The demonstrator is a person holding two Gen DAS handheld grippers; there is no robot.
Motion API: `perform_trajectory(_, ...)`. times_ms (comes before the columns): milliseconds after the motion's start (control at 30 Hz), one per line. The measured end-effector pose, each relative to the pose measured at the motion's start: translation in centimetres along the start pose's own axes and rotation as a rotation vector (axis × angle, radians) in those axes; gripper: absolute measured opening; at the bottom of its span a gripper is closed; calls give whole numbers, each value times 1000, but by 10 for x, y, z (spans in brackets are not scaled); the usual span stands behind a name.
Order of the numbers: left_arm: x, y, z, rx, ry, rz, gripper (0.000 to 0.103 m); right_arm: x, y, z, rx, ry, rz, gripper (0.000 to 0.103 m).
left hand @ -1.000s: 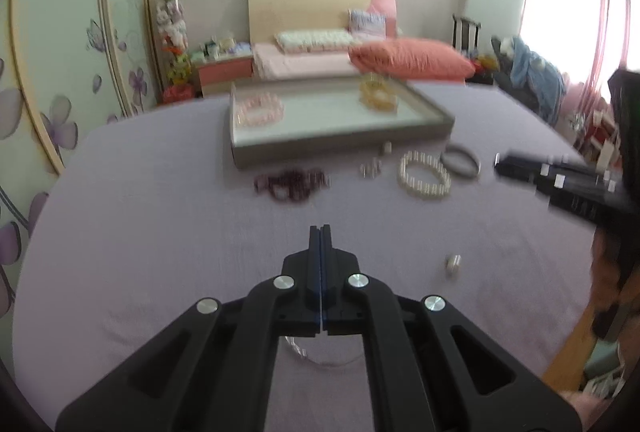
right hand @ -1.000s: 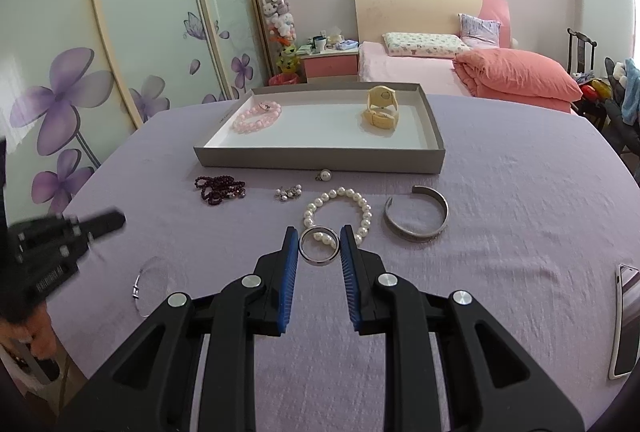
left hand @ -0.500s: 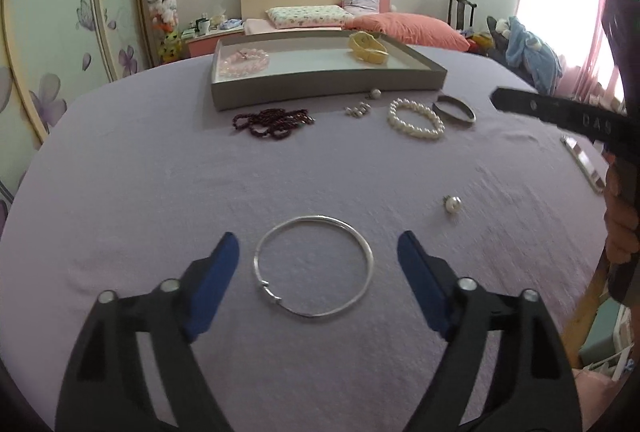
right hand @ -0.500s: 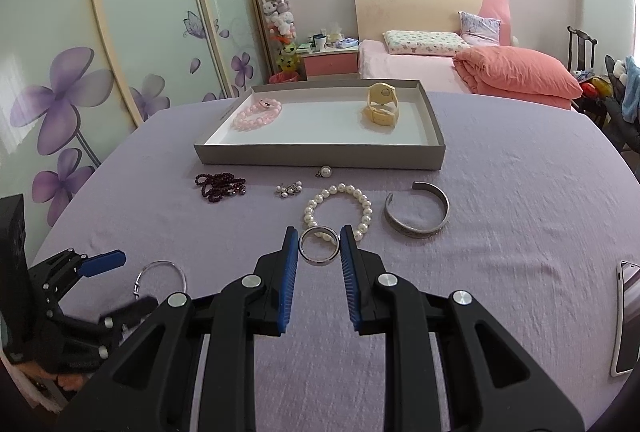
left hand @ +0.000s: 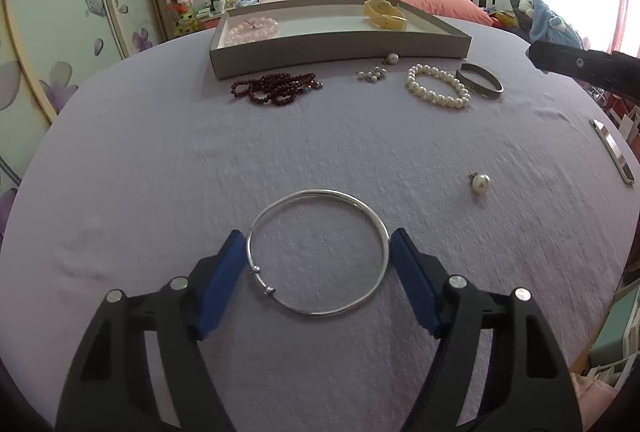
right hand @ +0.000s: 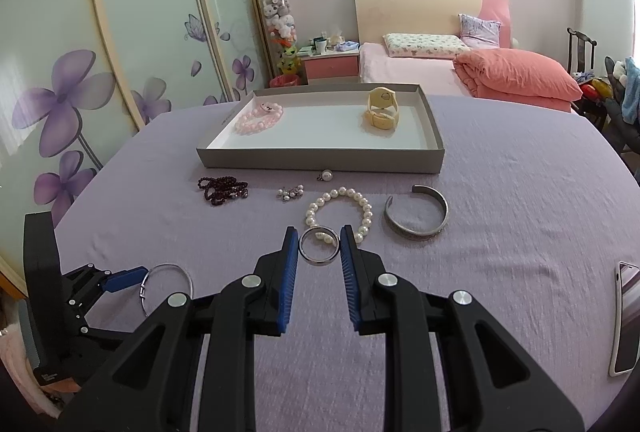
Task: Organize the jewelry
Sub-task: 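Carry the silver bangle and ring over the grey tray with both tools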
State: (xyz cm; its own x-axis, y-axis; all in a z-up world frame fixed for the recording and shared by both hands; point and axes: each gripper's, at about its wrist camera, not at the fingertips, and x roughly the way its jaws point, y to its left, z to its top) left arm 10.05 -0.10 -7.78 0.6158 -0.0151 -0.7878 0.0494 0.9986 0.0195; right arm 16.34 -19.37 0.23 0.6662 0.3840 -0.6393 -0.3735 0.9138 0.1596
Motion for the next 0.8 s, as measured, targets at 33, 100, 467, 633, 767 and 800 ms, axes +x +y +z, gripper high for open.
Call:
perform_trajectory(33, 0, 0, 0, -2, 0, -1, 72, 0, 0, 0, 0, 0, 0, 23)
perform_trajectory(100, -1, 2, 2, -14, 2, 0, 72, -1, 0, 0, 1, -2, 2, 23)
perform_trajectory(467, -41, 27, 49, -78, -154, 31, 72, 2, 0, 10, 4, -19, 16, 23)
perform_trajectory(633, -53, 35, 82, -99, -223, 38, 72, 11, -1, 21, 5, -24, 23, 23)
perform_trajectory(767, -62, 40, 107, -111, -274, 45, 72, 16, 2, 33, -2, -37, 21, 23)
perform_trajectory(800, -63, 41, 111, -112, -282, 47, 72, 17, 2, 36, -5, -42, 20, 23)
